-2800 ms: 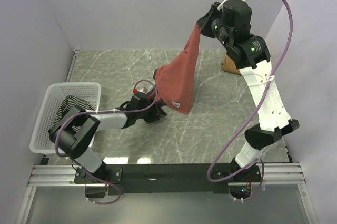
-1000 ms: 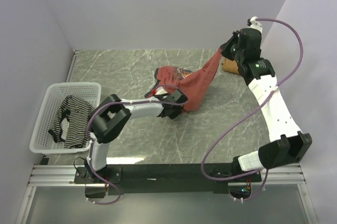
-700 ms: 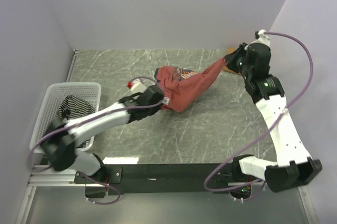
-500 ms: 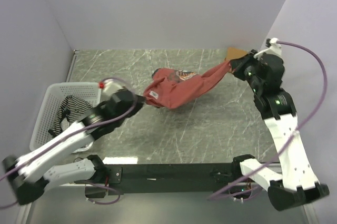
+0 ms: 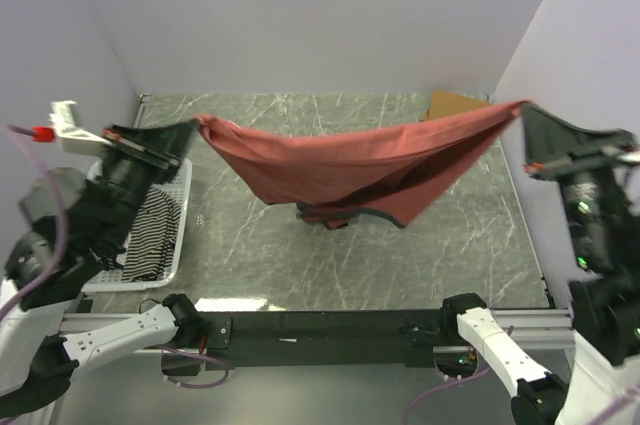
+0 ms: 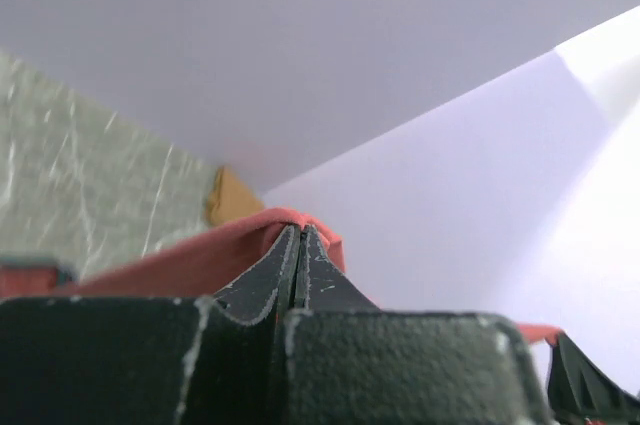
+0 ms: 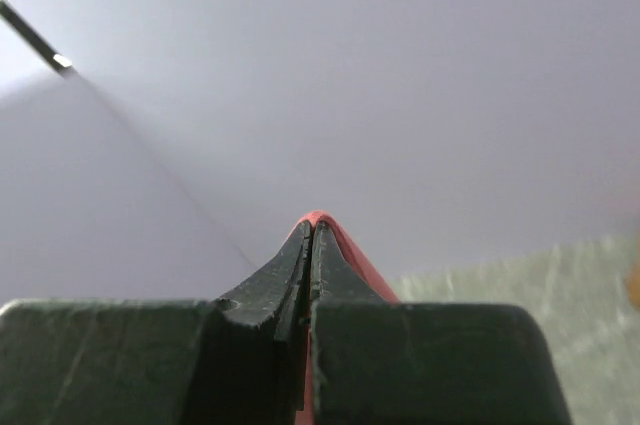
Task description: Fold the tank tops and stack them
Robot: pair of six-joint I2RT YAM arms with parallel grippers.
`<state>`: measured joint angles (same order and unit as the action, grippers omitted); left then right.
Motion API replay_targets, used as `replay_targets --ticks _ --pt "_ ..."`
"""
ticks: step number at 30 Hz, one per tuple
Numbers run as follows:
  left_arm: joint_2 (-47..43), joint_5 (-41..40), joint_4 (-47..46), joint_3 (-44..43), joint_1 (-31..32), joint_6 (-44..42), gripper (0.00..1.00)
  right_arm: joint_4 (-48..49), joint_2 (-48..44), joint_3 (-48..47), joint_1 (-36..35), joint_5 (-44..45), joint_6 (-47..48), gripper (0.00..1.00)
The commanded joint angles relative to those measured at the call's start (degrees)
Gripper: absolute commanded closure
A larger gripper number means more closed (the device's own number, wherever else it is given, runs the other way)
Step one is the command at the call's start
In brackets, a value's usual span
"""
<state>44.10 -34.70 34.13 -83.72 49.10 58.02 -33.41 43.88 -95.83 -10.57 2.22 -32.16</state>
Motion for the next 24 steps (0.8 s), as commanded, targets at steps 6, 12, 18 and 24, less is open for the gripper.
replay_targets --ticks 6,12,18,24 --pt "8.44 -3.62 -9.51 -14.71 0.03 -14.33 0.99 7.39 3.66 -9.28 0.29 -0.19 0.00 1.00" --pt "16.35 -6.80 -17.76 -15.33 -1.54 -20.92 0.99 14.14 9.73 -4.99 0.29 -2.04 -0.18 1.00" --pt "33.64 32.79 -20.14 -18.75 -27.73 -10.56 0.99 21.45 20.26 -1.46 0.37 -6.08 0.26 1.00" --pt "58.67 48.13 -24.11 -42.26 -37.75 -8.01 0.99 27.70 39.77 -13.03 0.46 -9.16 1.49 1.00"
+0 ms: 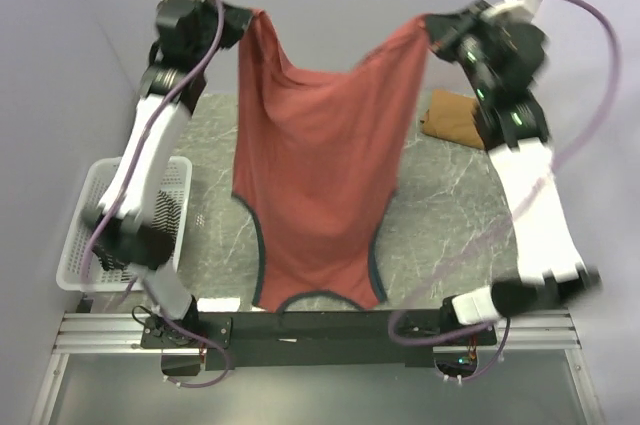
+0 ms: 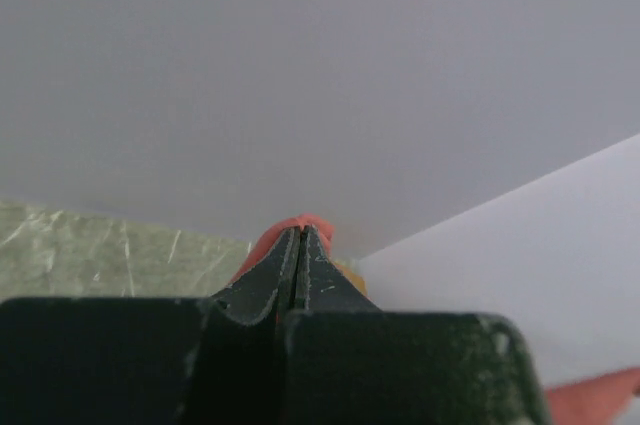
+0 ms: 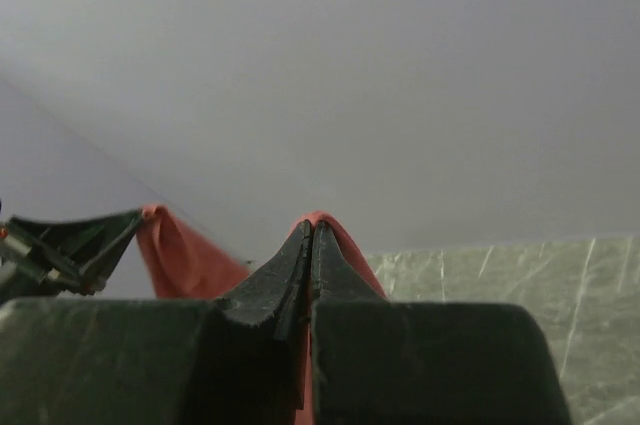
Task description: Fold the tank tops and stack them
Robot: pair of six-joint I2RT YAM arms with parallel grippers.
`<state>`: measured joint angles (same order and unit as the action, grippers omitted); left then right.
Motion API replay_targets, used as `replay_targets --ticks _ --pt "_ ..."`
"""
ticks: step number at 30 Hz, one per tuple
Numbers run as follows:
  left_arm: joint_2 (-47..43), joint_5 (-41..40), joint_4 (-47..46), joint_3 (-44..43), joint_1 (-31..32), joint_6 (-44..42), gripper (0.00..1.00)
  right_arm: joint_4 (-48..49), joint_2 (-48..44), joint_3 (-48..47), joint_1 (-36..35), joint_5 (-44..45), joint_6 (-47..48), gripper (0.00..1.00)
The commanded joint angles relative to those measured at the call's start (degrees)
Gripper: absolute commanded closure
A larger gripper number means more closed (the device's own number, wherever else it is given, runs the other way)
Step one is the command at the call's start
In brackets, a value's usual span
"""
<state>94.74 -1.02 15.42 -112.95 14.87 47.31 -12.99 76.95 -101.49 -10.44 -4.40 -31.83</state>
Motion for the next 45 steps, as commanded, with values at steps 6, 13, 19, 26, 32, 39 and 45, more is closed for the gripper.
replay_targets --ticks 6,13,19,26,32,39,45 --pt "20.85 25.01 -16.79 -36.76 -10.12 11.65 0.99 3.67 22.54 -35.51 1.03 -5.61 -0.51 1.00" --pt "11.35 31.51 -25.88 -22.61 -17.33 14.83 0.99 15.26 9.84 -17.63 0.95 -3.86 -0.33 1.00" --pt "-4.10 32.22 -31.29 14.14 -17.60 13.42 0.99 14.66 1.48 4.33 1.56 -3.77 -0.77 1.00" --pt "-22.02 30.11 -31.95 53.67 -16.38 17.03 0.99 15.11 -14.61 39.41 2.17 -3.07 -4.02 1.00" --pt "-34.25 22.73 -19.13 73.73 -10.31 14.30 0.99 5.01 -25.43 59.11 2.53 -2.10 -5.25 1.00" --pt "-38.48 18.95 -3.93 80.15 -6.00 14.39 0.99 -7.55 -30.53 71.59 2.61 -8.85 -11.40 1.00" --pt "-45.42 15.70 5.93 82.01 -3.89 14.83 0.99 -18.44 -35.54 76.00 3.40 -8.51 -14.22 1.00"
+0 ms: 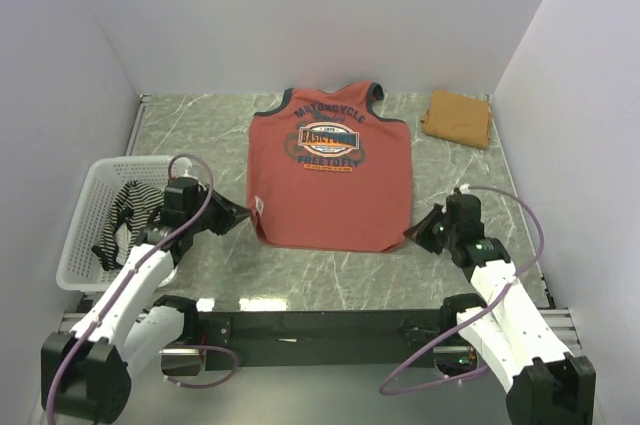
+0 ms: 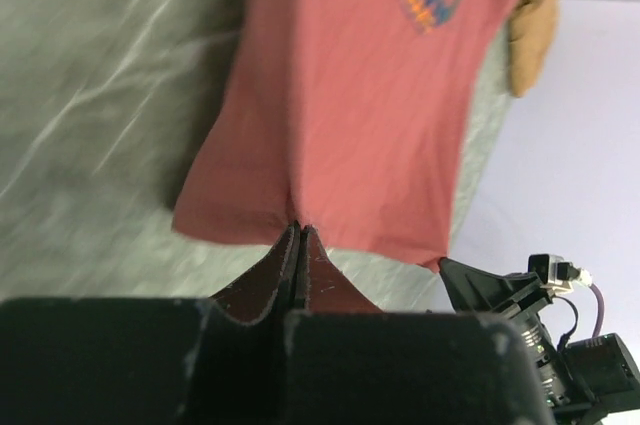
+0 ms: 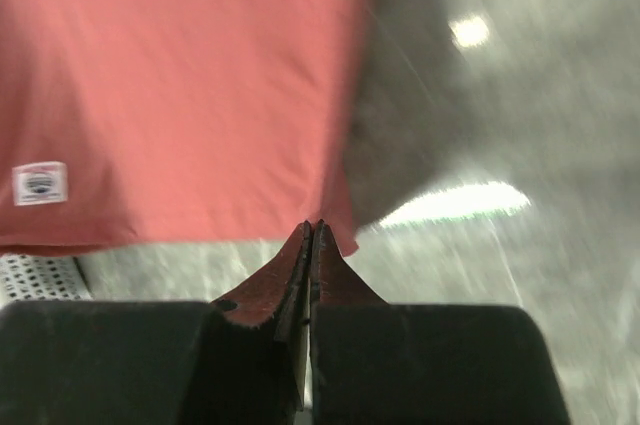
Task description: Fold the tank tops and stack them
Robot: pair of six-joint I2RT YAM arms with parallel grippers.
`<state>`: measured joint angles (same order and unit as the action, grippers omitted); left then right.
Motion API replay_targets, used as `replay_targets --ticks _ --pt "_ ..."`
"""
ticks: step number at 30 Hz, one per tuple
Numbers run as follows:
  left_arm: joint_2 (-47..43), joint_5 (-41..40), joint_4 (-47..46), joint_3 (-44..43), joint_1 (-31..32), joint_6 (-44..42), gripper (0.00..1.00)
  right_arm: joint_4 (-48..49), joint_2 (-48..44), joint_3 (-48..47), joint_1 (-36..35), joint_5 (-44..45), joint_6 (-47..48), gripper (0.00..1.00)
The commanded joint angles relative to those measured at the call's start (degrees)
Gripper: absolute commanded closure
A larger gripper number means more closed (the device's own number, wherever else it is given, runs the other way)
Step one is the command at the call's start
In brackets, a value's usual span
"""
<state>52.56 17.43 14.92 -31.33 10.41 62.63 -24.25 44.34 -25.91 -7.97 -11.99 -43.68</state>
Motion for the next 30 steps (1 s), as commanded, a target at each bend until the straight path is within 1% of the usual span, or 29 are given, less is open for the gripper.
replay_targets --ticks 1,5,9,13,15,18,23,26,27,29,30 --pt "-4.99 -3.10 9.66 0.31 0.92 -0.58 0.99 -8.69 -3.55 0.60 1.11 -0.93 -2.72 1.00" --pt "-9.57 -6.09 17.06 -1.18 0.84 -1.63 0.99 -15.90 -7.50 -0.01 3.13 -3.13 -3.08 1.00" --pt "-11.77 -8.64 22.69 -4.52 0.92 -3.13 1.00 -24.60 -11.98 -2.82 6.03 -2.17 -1.59 1.00" --pt "-12.12 -9.51 26.47 -5.75 0.92 -5.15 0.99 -32.07 -10.42 -7.65 10.15 2.40 1.93 1.00" --pt "-12.56 -9.78 28.05 -6.37 0.92 -6.29 0.99 -33.92 -9.80 -9.59 13.40 1.10 4.39 1.00" --pt "-13.88 -9.43 29.46 -6.20 0.92 -6.91 0.99 -35.51 -10.15 -11.44 15.61 1.00 5.27 1.00" --pt "-15.64 -10.05 32.72 -6.37 0.92 -8.66 1.00 -39.37 -8.13 -16.26 18.33 2.49 7.20 1.00" --pt "-16.61 -8.91 33.33 -5.32 0.84 -9.28 0.99 -40.44 -7.42 -16.72 18.60 2.76 7.12 1.00" --pt "-17.04 -8.30 33.33 -4.97 0.84 -9.46 0.95 -40.35 -7.34 -16.54 18.60 2.76 7.03 0.99" --pt "-17.75 -7.42 33.33 -4.36 0.92 -9.72 0.89 -40.26 -7.51 -15.75 18.60 2.24 7.03 0.92" --pt "-18.10 -6.80 33.42 -3.66 0.92 -9.81 0.81 -40.35 -7.60 -15.57 18.60 2.06 6.86 0.88"
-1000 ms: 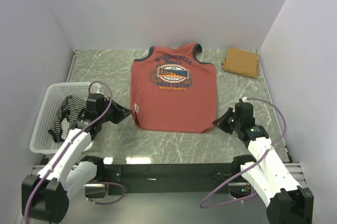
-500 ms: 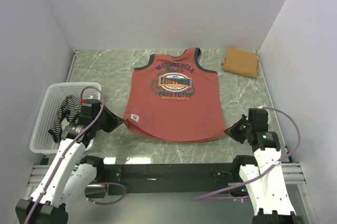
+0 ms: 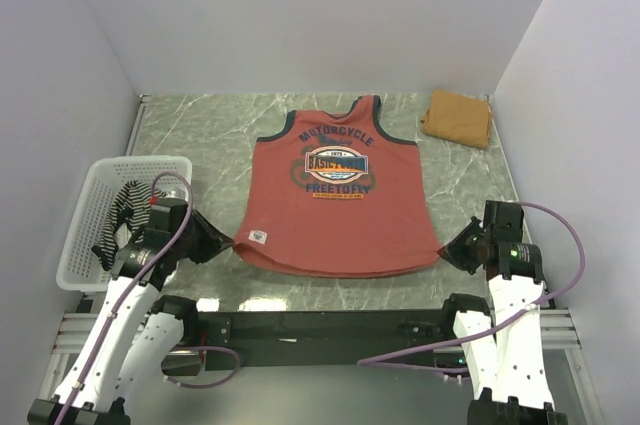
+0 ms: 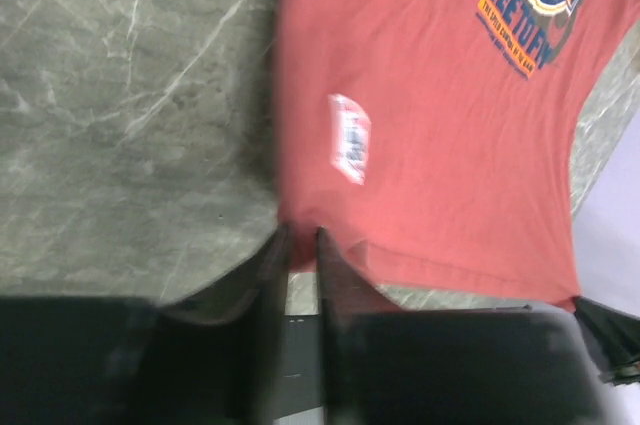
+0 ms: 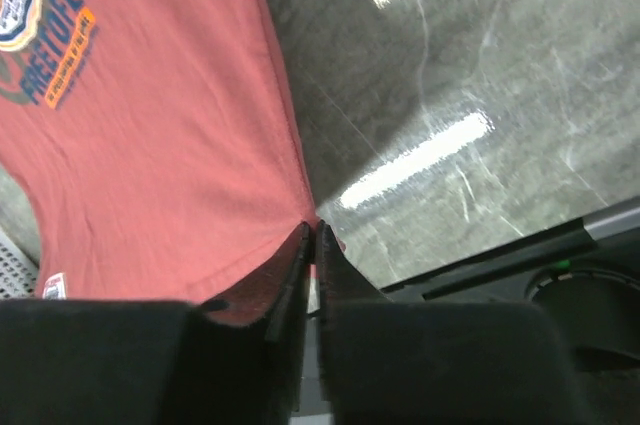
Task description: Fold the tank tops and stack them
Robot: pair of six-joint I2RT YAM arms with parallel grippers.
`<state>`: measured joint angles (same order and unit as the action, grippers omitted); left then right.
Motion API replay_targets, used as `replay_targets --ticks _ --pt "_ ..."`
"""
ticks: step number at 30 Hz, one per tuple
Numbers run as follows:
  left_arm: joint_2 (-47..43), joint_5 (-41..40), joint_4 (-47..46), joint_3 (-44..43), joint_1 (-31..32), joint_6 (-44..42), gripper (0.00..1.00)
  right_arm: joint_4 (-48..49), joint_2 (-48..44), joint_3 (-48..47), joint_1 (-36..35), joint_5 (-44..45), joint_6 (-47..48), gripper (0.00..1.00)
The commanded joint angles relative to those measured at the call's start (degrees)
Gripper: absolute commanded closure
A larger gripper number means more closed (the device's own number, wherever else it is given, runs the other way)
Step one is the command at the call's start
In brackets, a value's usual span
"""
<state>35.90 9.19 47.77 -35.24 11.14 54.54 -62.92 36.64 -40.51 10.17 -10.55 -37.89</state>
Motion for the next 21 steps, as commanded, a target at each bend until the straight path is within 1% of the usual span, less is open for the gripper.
replay_targets --ticks 1,2,3,4,5,6,7,8,10,11,12,13,14,15,16,17,18,19,20,21 --pt "-2.40 1.79 0.66 0.52 0.20 -1.72 0.75 -1.68 0.18 -0.89 0.46 0.27 0.98 0.79" --pt "-2.76 2.32 0.57 0.88 0.11 -1.81 0.70 -1.68 0.27 -0.71 0.55 -0.35 0.80 0.73" --pt "-3.20 2.58 0.83 1.14 0.11 -2.07 0.61 -1.68 0.53 -0.71 0.46 -0.61 0.80 0.66" --pt "-3.81 3.02 1.01 1.14 0.11 -2.25 0.59 -1.60 0.80 -0.80 0.46 -0.88 0.80 0.51" --pt "-4.08 2.94 1.01 0.79 0.20 -2.86 0.57 -1.42 0.97 -1.14 0.37 -1.14 1.32 0.43" --pt "-4.26 2.76 1.27 0.36 0.11 -3.13 0.53 -0.90 1.15 -1.32 0.46 -1.75 1.59 0.35" --pt "-4.35 2.59 1.27 -0.17 0.11 -3.39 0.51 -0.46 1.06 -1.67 0.46 -2.19 2.03 0.32" --pt "-4.09 2.33 1.01 -0.70 0.11 -3.91 0.50 0.16 1.06 -2.20 0.37 -2.89 2.64 0.31" --pt "-2.51 2.50 -1.88 -1.84 0.11 -4.01 0.49 3.66 0.27 -2.47 -0.15 -7.80 2.65 0.29" --pt "-1.28 3.80 -3.80 -2.63 0.11 -4.35 0.49 8.03 -0.43 -1.77 -1.02 -9.39 1.34 0.27" --pt "2.47 4.51 -7.13 -3.25 0.11 -4.71 0.50 10.07 -0.69 -1.33 -4.51 -9.49 -0.15 0.24" --pt "4.77 4.69 -8.64 -4.03 0.11 -5.15 0.50 12.09 -0.61 -0.72 -8.38 -8.10 -4.61 0.24" --pt "7.14 4.96 -10.31 -6.39 0.20 -5.85 0.50 16.20 0.35 -0.53 -13.38 -5.30 -7.35 0.24" --pt "9.69 4.79 -11.89 -7.89 0.11 -6.72 0.51 18.25 1.32 -0.36 -24.65 -2.23 -10.07 0.24" --pt "14.59 3.74 -13.04 -9.82 0.03 -7.51 0.51 20.44 2.54 -0.10 -30.16 3.54 -12.80 0.24" --pt "16.81 1.99 -13.23 -14.02 0.11 -9.18 0.51 24.64 5.95 0.17 -35.00 5.95 -17.78 0.25" --pt "20.31 1.71 -13.75 -15.98 -0.23 -10.15 0.52 26.60 8.25 -0.18 -45.58 8.32 -20.10 0.26" --pt "21.65 1.10 -13.93 -17.91 -0.67 -10.94 0.52 28.27 10.79 -1.75 -49.94 14.09 -23.51 0.28" --pt "22.63 0.48 -14.19 -21.24 -1.11 -11.21 0.52 30.64 16.73 -3.16 -54.77 16.50 -24.76 0.28" --pt "23.77 -0.91 -14.19 -22.75 -2.60 -11.47 0.52 31.62 20.19 -5.00 -58.56 18.96 -25.65 0.30"
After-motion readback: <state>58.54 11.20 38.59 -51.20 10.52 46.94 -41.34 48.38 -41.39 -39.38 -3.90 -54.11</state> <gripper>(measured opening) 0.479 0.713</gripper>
